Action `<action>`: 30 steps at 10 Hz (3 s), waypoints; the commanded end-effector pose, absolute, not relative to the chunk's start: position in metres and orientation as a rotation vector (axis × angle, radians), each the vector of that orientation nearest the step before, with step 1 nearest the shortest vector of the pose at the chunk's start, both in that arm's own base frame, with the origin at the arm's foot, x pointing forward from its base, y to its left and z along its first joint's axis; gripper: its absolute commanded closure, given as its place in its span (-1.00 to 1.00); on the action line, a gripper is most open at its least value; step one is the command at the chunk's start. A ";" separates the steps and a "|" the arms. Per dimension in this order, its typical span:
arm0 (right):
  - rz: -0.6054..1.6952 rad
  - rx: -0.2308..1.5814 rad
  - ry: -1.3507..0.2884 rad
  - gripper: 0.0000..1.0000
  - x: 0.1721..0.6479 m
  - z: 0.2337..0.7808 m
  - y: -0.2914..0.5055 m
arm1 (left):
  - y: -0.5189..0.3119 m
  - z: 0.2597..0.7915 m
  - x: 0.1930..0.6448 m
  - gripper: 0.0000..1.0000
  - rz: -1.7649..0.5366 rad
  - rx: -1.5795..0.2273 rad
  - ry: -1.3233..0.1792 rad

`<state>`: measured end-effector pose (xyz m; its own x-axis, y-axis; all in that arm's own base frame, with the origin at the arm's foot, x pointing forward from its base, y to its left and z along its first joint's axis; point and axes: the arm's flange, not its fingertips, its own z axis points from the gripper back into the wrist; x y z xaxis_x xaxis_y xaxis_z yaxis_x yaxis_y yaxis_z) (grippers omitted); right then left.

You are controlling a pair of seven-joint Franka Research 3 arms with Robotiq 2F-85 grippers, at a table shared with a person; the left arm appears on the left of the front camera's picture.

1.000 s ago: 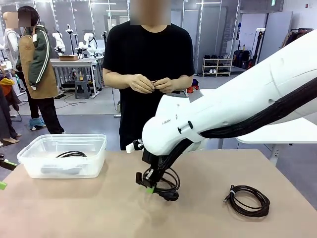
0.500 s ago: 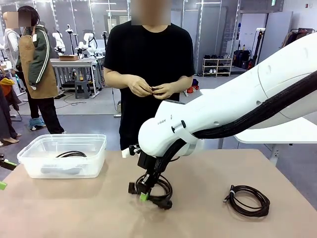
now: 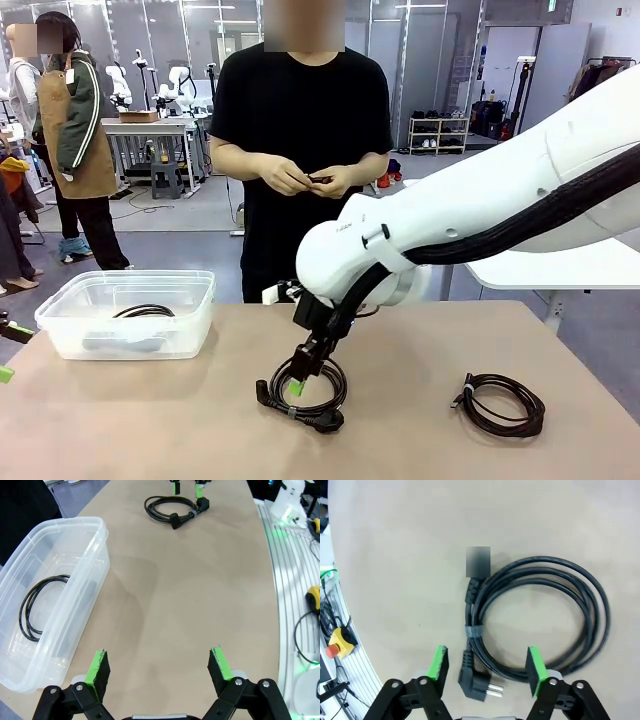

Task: Organize and store the cables.
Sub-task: Place the Power Cable into the Organizing box.

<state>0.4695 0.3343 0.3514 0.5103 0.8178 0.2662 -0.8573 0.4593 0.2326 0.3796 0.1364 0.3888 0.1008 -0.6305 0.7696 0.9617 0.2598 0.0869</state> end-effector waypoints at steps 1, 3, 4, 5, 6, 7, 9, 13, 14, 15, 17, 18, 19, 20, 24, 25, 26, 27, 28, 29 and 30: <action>1.049 0.359 -0.193 -1.00 0.456 0.363 0.285 | 0.136 0.389 0.380 -1.00 -1.253 -0.507 -0.806; 1.081 0.337 -0.253 -1.00 0.445 0.387 0.222 | 0.090 0.398 0.375 -1.00 -1.227 -0.526 -0.757; 1.097 0.328 -0.260 -1.00 0.438 0.396 0.190 | 0.070 0.407 0.373 -1.00 -1.170 -0.532 -0.749; 1.097 0.328 -0.302 -1.00 0.430 0.405 0.156 | 0.041 0.420 0.368 -1.00 -1.169 -0.521 -0.749; 1.101 0.333 -0.323 -1.00 0.421 0.412 0.125 | 0.010 0.430 0.369 -1.00 -1.182 -0.496 -0.713; 1.102 0.331 -0.356 -1.00 0.412 0.417 0.095 | -0.018 0.434 0.372 -1.00 -1.158 -0.507 -0.665; 1.117 0.338 -0.425 -1.00 0.391 0.424 0.027 | -0.082 0.445 0.374 -1.00 -1.131 -0.508 -0.583; 1.160 0.324 -0.595 -1.00 0.358 0.419 -0.079 | -0.195 0.455 0.389 -1.00 -1.004 -0.347 -0.423; 1.139 0.338 -0.639 -1.00 0.349 0.415 -0.103 | -0.222 0.456 0.391 -1.00 -0.959 -0.305 -0.400; 1.131 0.369 -0.668 -1.00 0.342 0.411 -0.123 | -0.238 0.455 0.394 -1.00 -0.938 -0.280 -0.400; 1.109 0.396 -0.720 -1.00 0.326 0.400 -0.155 | -0.279 0.447 0.403 -1.00 -0.902 -0.215 -0.359; 1.105 0.396 -0.741 -1.00 0.318 0.394 -0.167 | -0.297 0.442 0.406 -1.00 -0.879 -0.174 -0.344; 1.091 0.412 -0.766 -1.00 0.308 0.388 -0.180 | -0.315 0.438 0.407 -1.00 -0.837 -0.120 -0.336; 1.087 0.423 -0.798 -1.00 0.297 0.379 -0.192 | -0.330 0.433 0.409 -1.00 -0.799 -0.090 -0.323; 1.111 0.487 -0.900 -1.00 0.284 0.362 -0.214 | -0.350 0.421 0.397 -1.00 -0.748 -0.063 -0.292; 1.071 0.419 -0.825 -1.00 0.292 0.379 -0.217 | -0.338 0.424 0.401 -1.00 -0.766 -0.074 -0.326; 1.071 0.419 -0.825 -1.00 0.292 0.379 -0.217 | -0.338 0.424 0.401 -1.00 -0.766 -0.074 -0.326; 1.071 0.419 -0.825 -1.00 0.292 0.379 -0.217 | -0.338 0.424 0.401 -1.00 -0.766 -0.074 -0.326; 1.071 0.419 -0.825 -1.00 0.292 0.379 -0.217 | -0.338 0.424 0.401 -1.00 -0.766 -0.074 -0.326; 1.071 0.419 -0.825 -1.00 0.292 0.379 -0.217 | -0.338 0.424 0.401 -1.00 -0.766 -0.074 -0.326; 1.071 0.419 -0.825 -1.00 0.292 0.379 -0.217 | -0.338 0.424 0.401 -1.00 -0.766 -0.074 -0.326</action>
